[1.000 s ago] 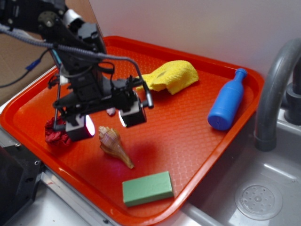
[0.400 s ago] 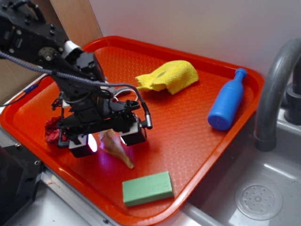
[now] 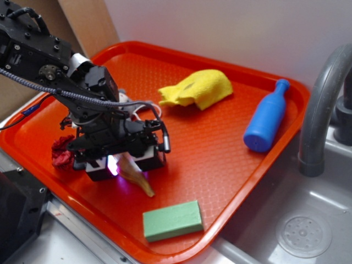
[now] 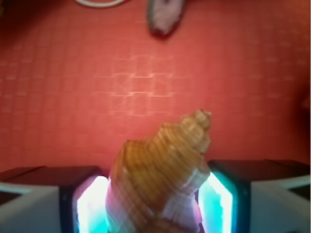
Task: Grab the shell.
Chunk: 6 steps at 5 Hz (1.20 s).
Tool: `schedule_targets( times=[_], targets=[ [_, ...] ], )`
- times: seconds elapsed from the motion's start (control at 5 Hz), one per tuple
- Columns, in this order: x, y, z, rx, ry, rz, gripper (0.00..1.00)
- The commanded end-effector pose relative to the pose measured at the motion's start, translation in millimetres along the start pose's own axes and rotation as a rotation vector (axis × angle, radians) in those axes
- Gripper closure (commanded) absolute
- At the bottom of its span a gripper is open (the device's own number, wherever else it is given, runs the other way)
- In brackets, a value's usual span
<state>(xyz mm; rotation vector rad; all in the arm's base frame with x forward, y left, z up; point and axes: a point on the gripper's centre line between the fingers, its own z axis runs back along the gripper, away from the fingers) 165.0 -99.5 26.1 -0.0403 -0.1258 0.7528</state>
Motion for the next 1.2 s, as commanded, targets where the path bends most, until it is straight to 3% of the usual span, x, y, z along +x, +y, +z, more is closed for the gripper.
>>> schedule_targets(
  times=[0.0, 0.2, 0.4, 0.6, 0.8, 1.0],
  targets=[
    [18.1, -40.0, 40.7, 0.029, 0.032, -0.343, 1.0],
    [38.6, -54.6, 87.8, 0.043, 0.001, -0.497, 1.0],
    [60.8, -40.8, 139.0, 0.04, -0.07, -0.597, 1.0],
    [78.0, -21.4, 187.1, 0.084, -0.03, -0.73, 1.0],
    [84.3, -21.3, 210.9, 0.094, -0.016, -0.843, 1.0],
    [95.4, -25.9, 207.9, 0.093, 0.045, -0.841, 1.0]
  ],
)
